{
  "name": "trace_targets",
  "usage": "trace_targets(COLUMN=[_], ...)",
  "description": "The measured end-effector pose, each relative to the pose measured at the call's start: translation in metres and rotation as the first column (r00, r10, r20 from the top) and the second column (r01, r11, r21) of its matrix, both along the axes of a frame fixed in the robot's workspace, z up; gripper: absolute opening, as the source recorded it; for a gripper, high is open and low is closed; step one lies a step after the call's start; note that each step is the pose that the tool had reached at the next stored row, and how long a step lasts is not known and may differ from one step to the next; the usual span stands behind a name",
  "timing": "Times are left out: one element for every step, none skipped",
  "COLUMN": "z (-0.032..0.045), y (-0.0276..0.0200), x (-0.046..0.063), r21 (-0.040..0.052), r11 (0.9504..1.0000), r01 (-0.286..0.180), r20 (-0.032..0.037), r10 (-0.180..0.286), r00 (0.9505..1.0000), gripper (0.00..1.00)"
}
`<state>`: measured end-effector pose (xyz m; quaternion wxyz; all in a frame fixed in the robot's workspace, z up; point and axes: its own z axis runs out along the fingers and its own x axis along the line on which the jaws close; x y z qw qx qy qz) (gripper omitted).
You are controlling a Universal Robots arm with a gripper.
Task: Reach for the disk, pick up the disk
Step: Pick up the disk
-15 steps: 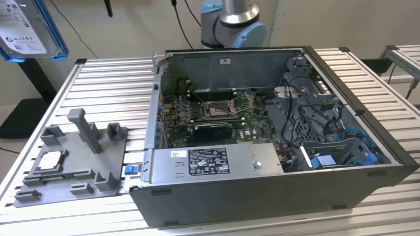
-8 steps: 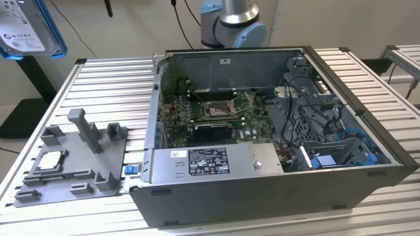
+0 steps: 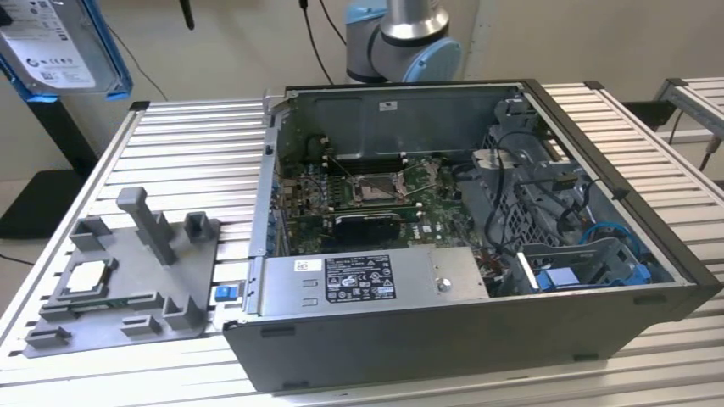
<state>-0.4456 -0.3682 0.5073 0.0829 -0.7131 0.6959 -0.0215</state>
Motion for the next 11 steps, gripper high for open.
trace_targets(z=[0.0001, 0.0, 0.0, 0.0001, 0.0, 0.0, 0.0, 0.0, 0.0, 0.0, 0.0], y=[0.0, 0.0, 0.0, 0.0, 0.0, 0.0, 0.0, 0.0, 0.0, 0.0, 0.0], x=[0.004, 0.007, 0.011, 0.015, 0.019, 0.023, 0.027, 0.031, 0.035, 0.039, 0.043], r21=[-0.0001, 0.0, 0.0, -0.0001, 0.0, 0.0, 0.0, -0.0001, 0.0, 0.0, 0.0], r11=[1.0, 1.0, 1.0, 1.0, 1.0, 1.0, 1.0, 1.0, 1.0, 1.0, 1.0], r01=[0.0, 0.0, 0.0, 0.0, 0.0, 0.0, 0.0, 0.0, 0.0, 0.0, 0.0], r20=[-0.0004, -0.0007, -0.0011, -0.0016, -0.0018, -0.0023, -0.0027, -0.0031, -0.0034, -0.0039, -0.0043], r10=[0.0, 0.0, 0.0, 0.0, 0.0, 0.0, 0.0, 0.0, 0.0, 0.0, 0.0], r00=[1.0, 1.0, 1.0, 1.0, 1.0, 1.0, 1.0, 1.0, 1.0, 1.0, 1.0], gripper=[0.0, 0.0, 0.0, 0.0, 0.0, 0.0, 0.0, 0.0, 0.0, 0.0, 0.0])
